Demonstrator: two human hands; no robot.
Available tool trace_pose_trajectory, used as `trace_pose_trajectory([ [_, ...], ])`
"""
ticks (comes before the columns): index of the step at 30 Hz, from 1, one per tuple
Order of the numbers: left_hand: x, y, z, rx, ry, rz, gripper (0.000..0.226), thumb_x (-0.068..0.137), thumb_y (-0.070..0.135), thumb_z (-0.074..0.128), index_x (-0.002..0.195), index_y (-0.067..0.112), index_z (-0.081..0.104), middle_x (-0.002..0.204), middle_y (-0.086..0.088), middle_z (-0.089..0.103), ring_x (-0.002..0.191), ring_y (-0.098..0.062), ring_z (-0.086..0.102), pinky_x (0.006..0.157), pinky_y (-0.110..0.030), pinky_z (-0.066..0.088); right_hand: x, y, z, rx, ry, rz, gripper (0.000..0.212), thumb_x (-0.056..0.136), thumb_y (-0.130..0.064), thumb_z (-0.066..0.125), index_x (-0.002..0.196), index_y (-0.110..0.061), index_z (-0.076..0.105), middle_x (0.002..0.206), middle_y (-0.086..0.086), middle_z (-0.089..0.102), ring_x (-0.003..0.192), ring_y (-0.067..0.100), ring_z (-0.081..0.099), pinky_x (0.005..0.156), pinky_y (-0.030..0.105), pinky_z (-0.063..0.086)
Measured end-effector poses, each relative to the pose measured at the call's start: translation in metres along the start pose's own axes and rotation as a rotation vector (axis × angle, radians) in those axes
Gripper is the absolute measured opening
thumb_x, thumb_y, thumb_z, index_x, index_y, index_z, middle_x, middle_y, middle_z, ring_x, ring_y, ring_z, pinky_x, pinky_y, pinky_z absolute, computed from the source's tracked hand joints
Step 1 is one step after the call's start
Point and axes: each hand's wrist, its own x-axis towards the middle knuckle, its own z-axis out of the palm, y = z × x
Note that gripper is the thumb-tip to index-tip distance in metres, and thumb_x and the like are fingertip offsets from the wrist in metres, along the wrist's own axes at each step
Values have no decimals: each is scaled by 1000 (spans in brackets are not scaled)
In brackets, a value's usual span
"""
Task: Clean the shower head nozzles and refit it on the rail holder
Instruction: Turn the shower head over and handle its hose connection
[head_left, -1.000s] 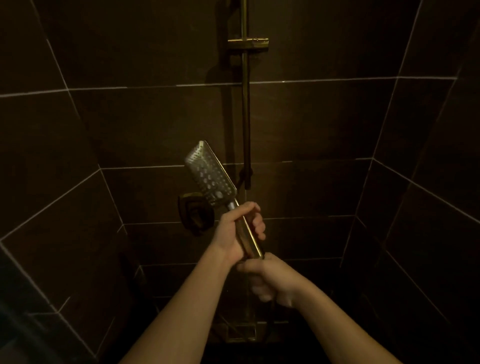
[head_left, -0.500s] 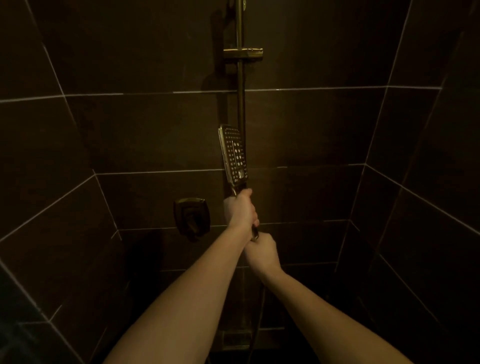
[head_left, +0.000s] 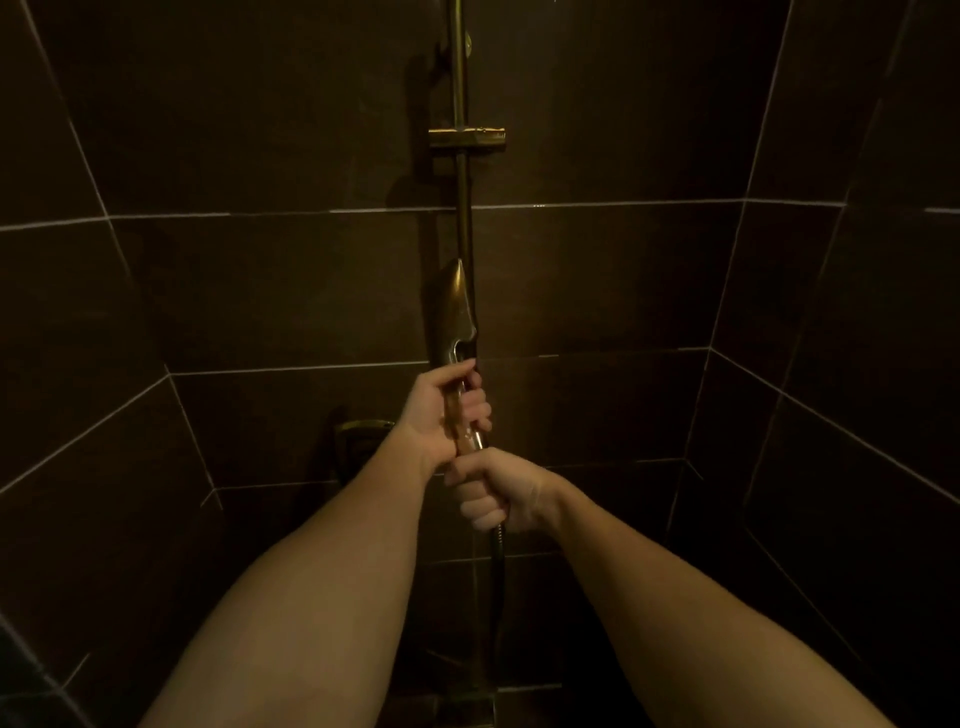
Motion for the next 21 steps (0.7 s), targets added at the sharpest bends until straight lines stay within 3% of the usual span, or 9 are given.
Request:
trace_pose_trajectory([
  [2,7,0,5,41,16,-1,33,90,30,68,62,18,54,48,8,40,39,-7,35,45,-21,29,3,-1,-5,17,-33,13,20,87,-8,51,71,-19,45,49,-9,35,38,4,29,40,17,15],
  [5,13,-4,20,213,102,29,38,91,34,70,61,20,51,49,8,38,40,-9,32,44,-24,30,6,-1,-9,-52,130,-18,16,85,-9,53,74,-20,48,55,-6,35,43,6,29,40,19,19],
  [9,28,-22,35,268,524,223,22,93,31,70,94,10,64,60,2,54,44,-9,45,43,-24,38,10,5,-8,-341,563,-149,12,93,-20,53,84,-13,58,63,-1,51,48,10,42,43,22,31],
  [11,32,-32,37,331,618,314,28,95,35,67,110,11,64,72,0,61,52,-8,53,43,-22,42,14,13,-4,-425,716,-212,18,95,-21,54,89,-8,64,72,1,62,56,11,55,50,22,43],
  [14,25,-38,28,417,443,257,33,93,31,69,117,9,63,69,1,61,57,-11,58,56,-27,51,9,24,-7,-344,701,-312,17,93,-21,58,90,-6,65,71,1,63,58,13,57,51,22,45],
  [17,4,-36,14,282,104,81,22,86,19,73,104,9,65,71,-2,61,65,-15,61,66,-31,53,-13,31,-13,-220,455,-289,7,89,-20,59,85,-14,58,62,-1,48,48,13,43,44,24,32],
  [19,-7,-31,8,219,-50,48,16,83,17,71,96,9,67,81,-8,66,75,-21,67,75,-34,54,-24,38,-13,-152,321,-197,15,84,-11,56,74,-19,48,58,-1,36,45,11,32,42,24,22],
  [21,-14,-29,6,124,-166,54,22,84,16,67,103,7,73,105,-17,72,101,-30,72,94,-41,54,-32,44,-8,-93,206,-113,25,84,-6,53,68,-21,41,52,-4,28,39,7,26,37,20,17],
])
